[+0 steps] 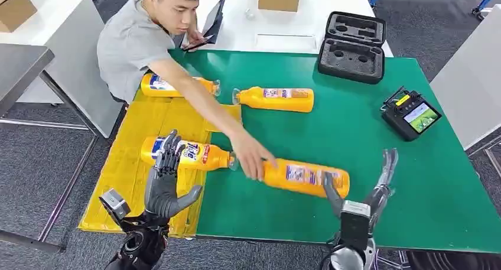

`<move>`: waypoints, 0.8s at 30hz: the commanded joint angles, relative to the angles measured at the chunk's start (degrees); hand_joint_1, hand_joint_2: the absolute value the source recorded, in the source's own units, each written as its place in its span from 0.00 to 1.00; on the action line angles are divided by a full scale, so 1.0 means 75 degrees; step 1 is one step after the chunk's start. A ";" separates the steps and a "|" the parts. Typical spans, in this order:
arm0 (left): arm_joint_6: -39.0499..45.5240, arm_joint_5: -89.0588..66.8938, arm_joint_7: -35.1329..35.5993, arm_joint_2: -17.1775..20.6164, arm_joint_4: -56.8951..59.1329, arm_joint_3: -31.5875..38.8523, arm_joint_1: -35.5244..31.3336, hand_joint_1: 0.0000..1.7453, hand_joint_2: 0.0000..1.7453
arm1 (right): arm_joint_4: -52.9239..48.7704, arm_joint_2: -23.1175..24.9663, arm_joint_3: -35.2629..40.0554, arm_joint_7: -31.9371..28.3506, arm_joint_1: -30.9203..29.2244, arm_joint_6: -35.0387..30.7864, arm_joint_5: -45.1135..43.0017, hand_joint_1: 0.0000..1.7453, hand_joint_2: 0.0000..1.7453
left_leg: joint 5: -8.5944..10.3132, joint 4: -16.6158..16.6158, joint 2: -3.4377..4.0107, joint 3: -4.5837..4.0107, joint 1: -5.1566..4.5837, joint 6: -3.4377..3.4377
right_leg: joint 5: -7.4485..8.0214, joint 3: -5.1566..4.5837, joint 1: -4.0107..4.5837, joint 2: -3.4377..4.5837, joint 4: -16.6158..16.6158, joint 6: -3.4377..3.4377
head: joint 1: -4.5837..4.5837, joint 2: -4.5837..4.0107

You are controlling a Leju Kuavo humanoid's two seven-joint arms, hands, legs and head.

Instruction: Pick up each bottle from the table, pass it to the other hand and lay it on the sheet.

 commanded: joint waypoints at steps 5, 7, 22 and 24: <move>-0.0157 -0.0084 -0.0534 -0.0091 0.0459 -0.0287 -0.0343 0.00 1.00 | 0.0846 -0.0582 0.0210 0.0549 -0.0195 0.0637 0.1363 0.00 1.00 | 0.0002 -0.0011 -0.0002 0.0020 0.0008 -0.0007 | 0.0004 0.0027 0.0007 -0.0007 -0.0020 -0.0010 | 0.0000 0.0000; -0.0233 -0.0094 -0.0534 -0.0086 0.0460 -0.0346 -0.0408 0.00 1.00 | 0.0758 -0.0789 0.0265 0.1149 -0.0166 0.1227 0.2241 0.00 1.00 | 0.0002 -0.0007 -0.0004 0.0012 0.0004 -0.0006 | 0.0002 0.0018 0.0002 -0.0008 -0.0012 -0.0008 | 0.0003 0.0003; -0.0345 0.0117 -0.0534 -0.0179 0.0430 -0.0605 -0.0531 0.00 1.00 | 0.1235 -0.1316 0.0649 0.2169 -0.0392 0.2846 0.4227 0.00 1.00 | 0.0000 -0.0005 0.0002 0.0010 0.0001 -0.0005 | 0.0002 0.0012 0.0000 0.0000 -0.0008 -0.0005 | 0.0000 0.0000; -0.0345 0.0117 -0.0534 -0.0179 0.0430 -0.0605 -0.0531 0.00 1.00 | 0.1235 -0.1316 0.0649 0.2169 -0.0392 0.2846 0.4227 0.00 1.00 | -0.0001 -0.0007 0.0006 0.0017 0.0004 -0.0008 | 0.0003 0.0020 0.0003 0.0002 -0.0013 -0.0010 | 0.0000 0.0000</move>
